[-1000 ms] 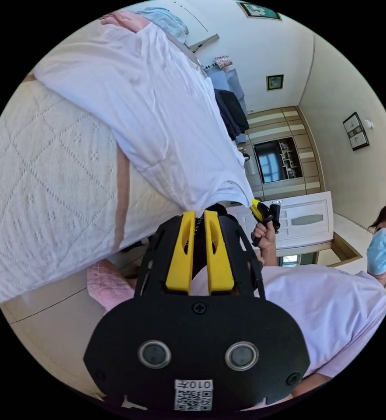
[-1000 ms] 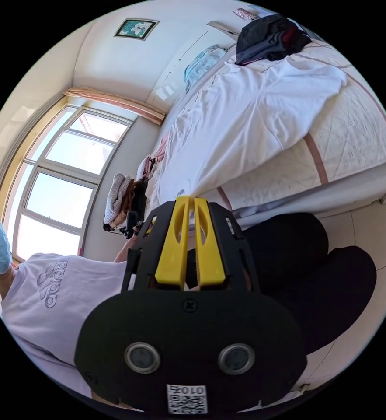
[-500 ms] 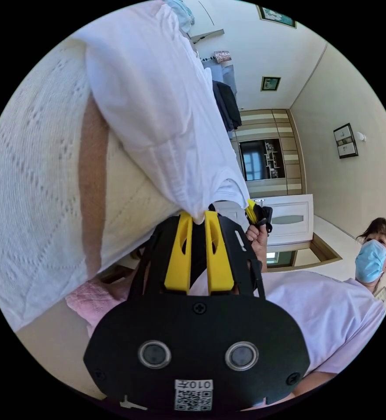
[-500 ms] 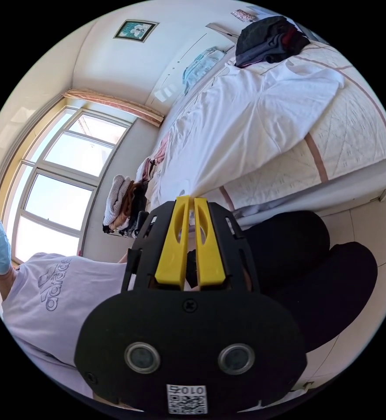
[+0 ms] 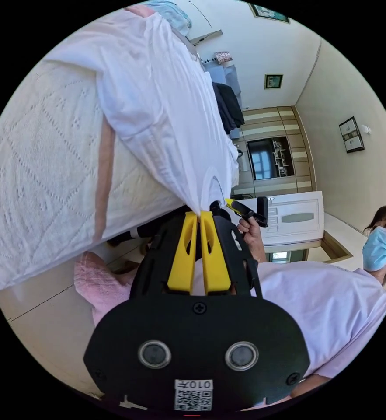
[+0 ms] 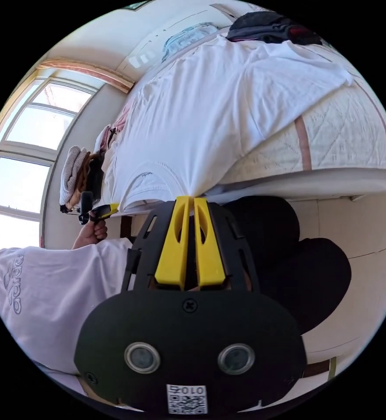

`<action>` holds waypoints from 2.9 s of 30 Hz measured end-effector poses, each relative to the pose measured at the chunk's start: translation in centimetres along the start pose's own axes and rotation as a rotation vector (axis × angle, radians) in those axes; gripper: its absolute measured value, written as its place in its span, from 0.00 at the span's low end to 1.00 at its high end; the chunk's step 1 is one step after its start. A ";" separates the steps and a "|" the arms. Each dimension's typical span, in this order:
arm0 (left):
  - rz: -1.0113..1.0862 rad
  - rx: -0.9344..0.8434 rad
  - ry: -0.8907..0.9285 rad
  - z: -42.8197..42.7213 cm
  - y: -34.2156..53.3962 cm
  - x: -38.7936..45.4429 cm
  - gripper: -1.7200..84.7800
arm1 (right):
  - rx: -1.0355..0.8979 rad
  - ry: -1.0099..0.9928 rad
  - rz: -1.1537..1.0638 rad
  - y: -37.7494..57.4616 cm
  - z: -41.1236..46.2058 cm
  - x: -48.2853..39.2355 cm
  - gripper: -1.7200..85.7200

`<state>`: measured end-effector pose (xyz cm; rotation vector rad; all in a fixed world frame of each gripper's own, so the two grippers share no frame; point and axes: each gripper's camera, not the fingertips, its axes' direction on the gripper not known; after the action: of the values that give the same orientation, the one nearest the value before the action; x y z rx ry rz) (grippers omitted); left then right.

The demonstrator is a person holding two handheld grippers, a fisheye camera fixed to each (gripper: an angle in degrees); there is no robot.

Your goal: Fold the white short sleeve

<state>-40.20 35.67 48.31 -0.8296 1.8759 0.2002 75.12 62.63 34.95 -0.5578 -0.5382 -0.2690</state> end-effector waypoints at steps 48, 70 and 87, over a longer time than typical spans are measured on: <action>0.104 0.251 -1.165 0.2 -5.8 20.1 0.16 | 0.384 0.376 -0.016 -5.5 -12.7 4.5 0.10; 0.049 0.084 -1.206 -2.1 -5.9 18.2 0.03 | 0.242 0.458 0.019 -6.3 -6.5 0.2 0.07; -0.096 0.487 -0.964 -3.7 4.4 16.5 0.16 | 0.423 0.473 -0.125 -0.3 -4.5 -10.4 0.08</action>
<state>-49.53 29.66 34.80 -0.3621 0.9078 0.0529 68.23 60.86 26.10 -0.0407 -0.1587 -0.3805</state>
